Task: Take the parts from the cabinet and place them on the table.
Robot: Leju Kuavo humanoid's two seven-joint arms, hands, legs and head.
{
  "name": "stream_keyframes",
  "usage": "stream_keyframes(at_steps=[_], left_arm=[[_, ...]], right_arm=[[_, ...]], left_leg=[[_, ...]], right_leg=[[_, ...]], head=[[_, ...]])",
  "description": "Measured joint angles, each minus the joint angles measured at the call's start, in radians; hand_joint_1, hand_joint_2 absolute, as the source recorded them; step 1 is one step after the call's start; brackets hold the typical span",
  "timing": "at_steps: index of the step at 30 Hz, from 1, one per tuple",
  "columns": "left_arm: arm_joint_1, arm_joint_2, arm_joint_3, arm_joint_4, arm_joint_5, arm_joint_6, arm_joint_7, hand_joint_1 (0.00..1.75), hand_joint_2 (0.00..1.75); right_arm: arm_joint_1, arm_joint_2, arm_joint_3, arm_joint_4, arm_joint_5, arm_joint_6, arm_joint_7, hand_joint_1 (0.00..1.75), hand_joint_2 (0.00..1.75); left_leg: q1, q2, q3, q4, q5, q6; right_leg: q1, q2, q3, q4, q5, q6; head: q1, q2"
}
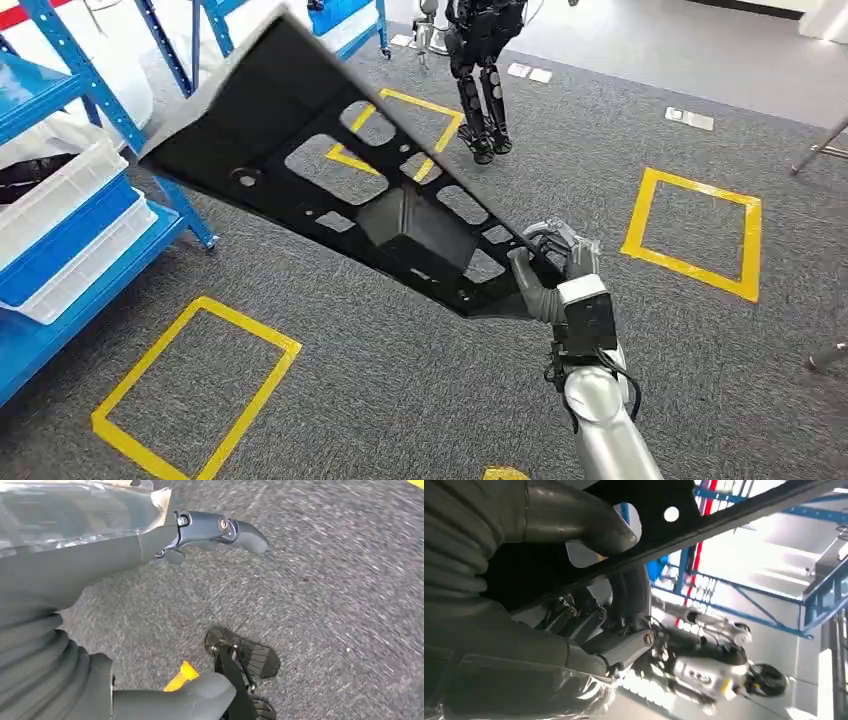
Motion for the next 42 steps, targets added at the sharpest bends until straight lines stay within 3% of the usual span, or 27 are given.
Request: stream_keyframes(at_steps=[3,4,5,6,8,10,11,13,14,15,16,19,21,22,24,25,26,28,29,30,32,34,35,36,37,40,42], left_arm=[[-0.004,-0.001,0.002,0.0,0.001,0.002,0.0,0.0,1.75],[-0.004,-0.004,0.002,0.0,0.001,0.002,0.0,0.0,1.75],[-0.005,-0.005,0.003,0.0,0.0,0.002,0.0,0.0,1.75],[-0.004,-0.005,0.004,0.0,0.001,0.002,-0.002,0.0,1.75],[-0.001,-0.005,0.011,0.0,0.001,-0.005,-0.008,0.0,1.75],[-0.001,-0.006,0.016,0.0,0.001,-0.01,-0.014,0.0,1.75],[-0.003,-0.007,0.018,0.0,0.001,-0.011,-0.015,0.0,1.75],[-0.004,-0.011,0.019,0.0,0.001,-0.012,-0.015,0.0,1.75],[-0.004,-0.011,0.019,0.0,0.001,-0.012,-0.015,0.0,1.75],[-0.004,-0.011,0.02,0.0,0.001,-0.011,-0.015,0.0,1.75],[-0.004,-0.011,0.02,0.0,0.001,-0.008,-0.013,0.0,1.75],[-0.008,-0.011,0.021,0.0,0.005,0.004,0.0,0.0,1.75],[-0.009,-0.012,0.028,0.0,0.009,0.006,0.001,0.0,1.75],[-0.007,-0.013,0.031,0.0,0.009,0.006,0.003,0.0,1.75],[-0.004,-0.013,0.04,0.0,0.012,0.007,0.004,0.0,1.75],[-0.003,-0.013,0.044,0.0,0.017,0.01,0.004,0.0,1.75],[-0.003,-0.013,0.046,0.0,0.021,0.013,0.004,0.0,1.75],[-0.003,-0.013,0.052,0.0,0.025,0.015,0.003,0.0,1.75],[-0.004,-0.013,0.056,0.0,0.03,0.015,0.003,0.0,1.75],[-0.003,-0.011,0.063,0.0,0.032,0.016,0.002,0.0,1.75],[-0.004,-0.01,0.071,0.0,0.039,0.018,0.001,0.0,1.75],[-0.005,-0.01,0.073,0.0,0.04,0.017,-0.004,0.0,1.75],[-0.005,-0.012,0.074,0.0,0.04,0.016,-0.005,0.0,1.75],[-0.007,-0.012,0.077,0.0,0.04,0.015,-0.006,0.0,1.75],[-0.007,-0.011,0.08,0.0,0.04,0.014,-0.008,0.0,1.75],[-0.005,-0.011,0.094,0.0,0.04,0.014,-0.01,0.0,1.75],[-0.006,-0.011,0.095,0.0,0.039,0.014,-0.013,0.0,1.75]], right_arm=[[-0.008,-0.001,0.005,0.013,0.012,-0.009,0.0,1.75,1.75],[-0.01,-0.001,0.006,0.016,0.014,-0.012,0.0,1.75,1.75],[-0.012,-0.002,0.008,0.019,0.028,-0.022,0.0,1.75,1.75],[-0.02,-0.003,0.009,0.022,0.049,-0.035,0.0,1.75,1.75],[-0.029,-0.003,0.013,0.03,0.151,-0.109,0.011,1.75,1.75],[-0.034,-0.005,0.015,0.043,0.283,-0.199,0.043,1.75,1.75],[-0.039,-0.006,0.015,0.048,0.341,-0.24,0.058,1.75,1.75],[-0.056,-0.011,0.012,0.056,0.426,-0.308,0.082,1.75,1.75],[-0.066,-0.012,0.012,0.058,0.442,-0.324,0.087,1.75,1.75],[-0.077,-0.011,0.013,0.061,0.464,-0.341,0.093,1.75,1.75],[-0.082,-0.009,0.012,0.063,0.494,-0.361,0.101,1.75,1.75],[-0.087,-0.011,0.008,0.071,0.532,-0.385,0.111,1.75,1.75],[-0.094,-0.008,0.008,0.077,0.545,-0.396,0.111,1.75,1.75],[-0.099,-0.006,0.009,0.082,0.548,-0.399,0.111,1.75,1.75],[-0.102,0.001,0.01,0.092,0.552,-0.401,0.111,1.75,1.75],[-0.102,0.001,0.01,0.098,0.552,-0.402,0.111,1.75,1.75],[-0.104,0.001,0.01,0.106,0.553,-0.403,0.111,1.75,1.75],[-0.115,0.005,0.011,0.121,0.567,-0.409,0.109,1.75,1.75],[-0.124,0.011,0.012,0.13,0.579,-0.412,0.105,1.75,1.75],[-0.135,0.02,0.013,0.14,0.587,-0.415,0.102,1.75,1.75],[-0.154,0.036,0.015,0.157,0.603,-0.416,0.099,1.75,1.75],[-0.157,0.044,0.013,0.164,0.644,-0.417,0.095,1.75,1.75],[-0.159,0.047,0.011,0.168,0.666,-0.417,0.094,1.75,1.75],[-0.166,0.051,0.007,0.171,0.698,-0.418,0.093,1.75,1.75],[-0.176,0.062,-0.002,0.174,0.741,-0.418,0.089,1.75,1.75],[-0.193,0.101,-0.05,0.171,0.798,-0.418,0.049,1.75,1.75],[-0.2,0.126,-0.1,0.155,0.832,-0.418,0.007,1.75,1.75]], left_leg=[[-0.013,0.03,0.0,-0.001,0.004,0.005],[-0.005,0.045,0.004,-0.019,0.015,0.015],[-0.006,0.059,0.008,-0.025,0.021,0.02],[-0.008,0.072,0.005,-0.025,0.023,0.027],[-0.013,0.102,0.003,-0.025,0.022,0.027],[-0.014,0.13,0.001,-0.024,0.022,0.027],[-0.014,0.142,0.001,-0.024,0.021,0.026],[-0.014,0.164,0.005,-0.024,0.019,0.022],[-0.015,0.174,0.007,-0.022,0.015,0.017],[-0.026,0.184,0.005,-0.018,0.009,0.008],[-0.027,0.194,0.006,-0.018,0.01,0.004],[-0.02,0.224,0.011,-0.018,0.006,-0.007],[-0.01,0.137,-0.013,0.046,-0.05,-0.017],[-0.01,0.111,-0.044,0.116,-0.088,-0.018],[-0.01,0.09,-0.12,0.273,-0.151,-0.021],[-0.01,0.088,-0.139,0.305,-0.15,-0.021],[-0.01,0.087,-0.136,0.286,-0.123,-0.018],[-0.01,0.074,-0.072,0.144,-0.032,-0.01],[-0.007,0.038,-0.036,0.064,0.007,-0.006],[-0.007,-0.017,-0.019,0.02,0.015,0.0],[-0.009,0.001,-0.011,0.001,0.01,-0.003],[-0.015,0.023,-0.007,-0.007,0.016,0.005],[-0.004,0.038,-0.003,-0.022,0.025,0.016],[-0.009,0.052,-0.001,-0.025,0.029,0.019],[-0.01,0.066,-0.004,-0.025,0.029,0.02],[-0.015,0.115,-0.007,-0.024,0.029,0.021],[-0.014,0.141,-0.006,-0.024,0.028,0.02]], right_leg=[[-0.012,0.026,-0.012,-0.011,0.013,0.021],[-0.001,0.027,-0.018,-0.008,0.014,0.026],[-0.004,-0.029,-0.035,0.015,-0.001,0.023],[-0.001,-0.064,-0.063,0.072,-0.033,0.016],[-0.006,-0.087,-0.135,0.224,-0.094,0.011],[-0.008,-0.092,-0.17,0.305,-0.11,0.022],[-0.01,-0.095,-0.148,0.27,-0.093,0.032],[-0.015,-0.122,-0.052,0.1,-0.032,0.05],[-0.015,-0.164,-0.006,0.02,-0.011,0.053],[-0.004,-0.186,0.011,-0.006,-0.016,0.043],[-0.003,-0.166,0.003,-0.007,-0.01,0.031],[-0.009,-0.131,0.001,-0.009,-0.005,0.017],[-0.018,-0.111,0.001,-0.013,0.0,0.004],[-0.017,-0.103,0.0,-0.013,0.0,-0.003],[-0.012,-0.079,0.0,-0.012,0.001,-0.007],[-0.011,-0.067,0.0,-0.012,0.002,-0.007],[-0.01,-0.053,0.001,-0.011,0.002,-0.007],[-0.01,-0.028,0.003,-0.01,0.002,-0.005],[-0.01,-0.016,0.003,-0.009,0.003,-0.005],[-0.008,-0.005,0.0,-0.006,0.004,-0.002],[-0.008,0.017,-0.015,-0.005,0.013,0.012],[-0.011,0.043,-0.022,-0.013,0.022,0.026],[-0.003,0.029,-0.029,-0.004,0.018,0.025],[-0.004,-0.028,-0.051,0.03,-0.004,0.021],[-0.002,-0.061,-0.083,0.098,-0.039,0.016],[-0.005,-0.091,-0.181,0.308,-0.109,0.017],[-0.009,-0.1,-0.142,0.246,-0.078,0.033]], head=[[-0.002,0.0],[0.0,0.0],[0.0,0.0],[0.006,0.0],[0.005,0.0],[0.007,0.0],[0.007,0.0],[0.008,0.0],[0.01,0.0],[0.01,0.0],[0.004,0.0],[0.004,0.0],[0.001,0.0],[-0.002,0.0],[-0.003,0.0],[-0.003,0.0],[-0.003,0.0],[-0.003,0.0],[-0.004,0.0],[-0.006,0.0],[-0.008,0.0],[-0.008,0.0],[-0.005,0.0],[-0.006,0.0],[0.003,0.0],[0.004,0.0],[0.004,0.0]])
